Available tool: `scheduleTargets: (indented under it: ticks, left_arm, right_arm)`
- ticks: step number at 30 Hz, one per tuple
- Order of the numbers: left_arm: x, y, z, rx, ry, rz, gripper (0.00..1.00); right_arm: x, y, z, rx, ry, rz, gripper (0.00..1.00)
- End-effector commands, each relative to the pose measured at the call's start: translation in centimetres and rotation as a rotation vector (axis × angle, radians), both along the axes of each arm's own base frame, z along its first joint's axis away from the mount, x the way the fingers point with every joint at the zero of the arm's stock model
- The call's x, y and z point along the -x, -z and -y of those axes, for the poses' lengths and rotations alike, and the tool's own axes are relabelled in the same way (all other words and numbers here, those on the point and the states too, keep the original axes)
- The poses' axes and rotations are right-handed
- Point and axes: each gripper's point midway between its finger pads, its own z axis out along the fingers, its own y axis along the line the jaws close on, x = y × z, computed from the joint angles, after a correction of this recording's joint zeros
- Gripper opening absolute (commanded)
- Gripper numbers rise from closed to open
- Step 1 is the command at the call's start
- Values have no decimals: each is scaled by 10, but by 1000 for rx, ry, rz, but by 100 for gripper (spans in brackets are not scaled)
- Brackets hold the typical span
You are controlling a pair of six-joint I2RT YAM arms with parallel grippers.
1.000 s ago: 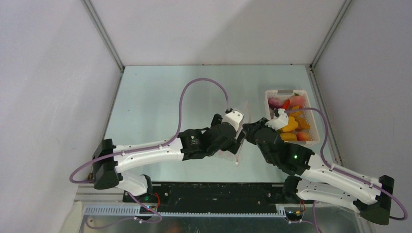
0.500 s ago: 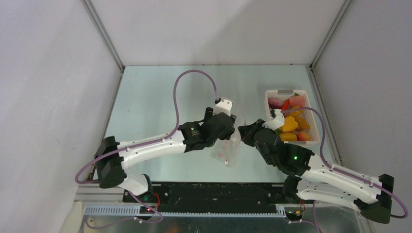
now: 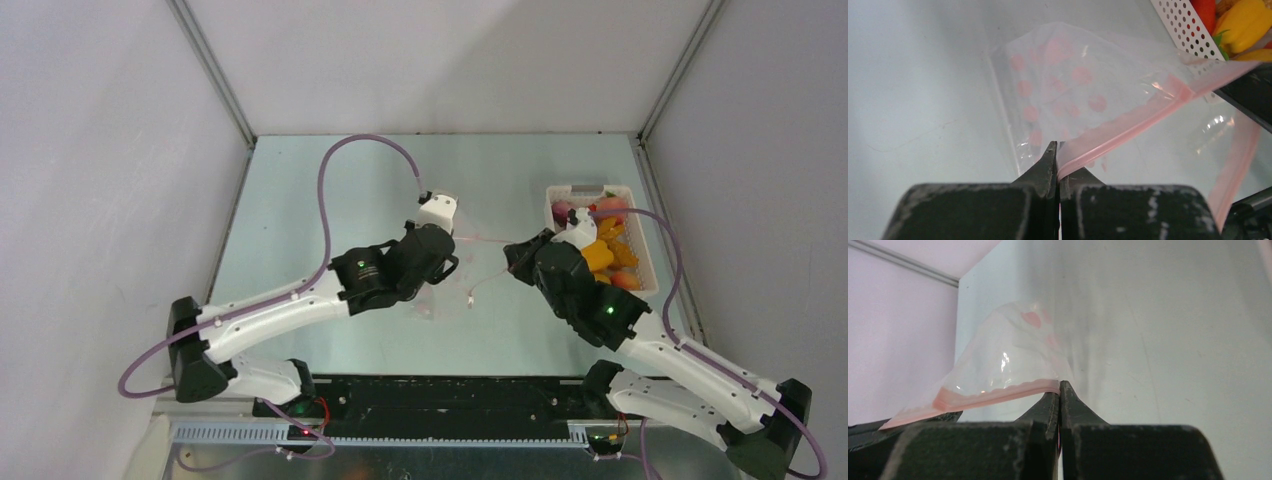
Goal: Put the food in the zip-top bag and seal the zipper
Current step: Open the zipper of the food storage bag at the center of the board, then pick up the fake vegetable from the bin.
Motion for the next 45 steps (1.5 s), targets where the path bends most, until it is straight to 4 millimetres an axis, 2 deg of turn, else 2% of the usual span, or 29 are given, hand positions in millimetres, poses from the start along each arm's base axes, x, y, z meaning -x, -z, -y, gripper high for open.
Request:
scheduleTargets:
  ticks: [1,5,8,9,10,11,12,15,16,18,19,20,21,22,24,25,26,28,29,30,31,32,34,38,45]
  left_arm:
    - [-3,-30,-49,-113,-72,83,0]
    - [-4,-20,-59,-208,-73,85,0]
    - [-9,-12,-53,-215,-66,76,0]
    - [-12,-9,-44,-199,-52,63,0]
    - [-14,-9,-38,-179,-51,58,0]
    - [-19,-4,-29,-172,-46,44,0]
    - [-23,-9,-23,-142,-52,43,0]
    - [-36,2,-4,-115,-54,-1,0]
    - [-41,5,4,-109,-49,-14,0]
    - [-47,10,10,-93,-53,-50,0]
    - [-49,12,10,-84,-62,-60,0]
    - [-51,14,12,-82,-60,-67,0]
    - [-52,14,12,-79,-61,-70,0]
    - [-52,16,13,-73,-57,-74,0]
    - [-51,17,13,-64,-52,-76,0]
    - [-50,17,13,-61,-49,-78,0]
    - [-50,17,12,-59,-50,-79,0]
    - [-49,19,12,-53,-47,-82,0]
    - [-48,20,12,-48,-41,-84,0]
    - [-48,20,13,-45,-40,-85,0]
    - [-47,21,13,-41,-37,-89,0]
    - [-47,21,13,-39,-38,-91,0]
    - [-46,21,12,-36,-42,-93,0]
    - [-44,23,15,-17,-36,-103,0]
    - [-42,26,15,-8,-31,-119,0]
  right_arm:
    - [-20,10,19,97,57,-25,0]
    - [-30,27,16,111,47,-79,0]
    - [-35,24,2,112,-21,-56,3]
    - [-32,23,-8,127,-94,-43,10]
    - [-31,16,-21,105,-163,-16,22]
    - [-30,12,-26,123,-211,10,29]
    - [-26,2,-37,95,-279,45,43]
    - [-16,-19,-50,96,-401,139,66]
    - [-10,-30,-55,77,-451,178,88]
    - [-1,-45,-55,90,-503,243,98]
    - [1,-46,-53,97,-505,244,99]
    - [1,-54,-43,101,-469,262,99]
    - [0,-49,-32,119,-430,237,99]
    - [-4,-53,-17,126,-352,238,99]
    - [-13,-46,20,158,-203,183,99]
    - [-16,-37,45,176,-106,125,99]
    - [-18,-32,58,184,-61,95,99]
    - [-22,-8,105,223,88,-41,99]
    - [-24,-1,113,219,113,-83,100]
    - [-26,13,136,230,184,-152,99]
    - [-27,20,143,227,202,-186,99]
    - [-30,32,162,233,262,-244,99]
    - [-37,48,187,250,341,-313,99]
    - [-53,75,224,261,460,-405,100]
    - [-79,103,244,267,528,-448,99]
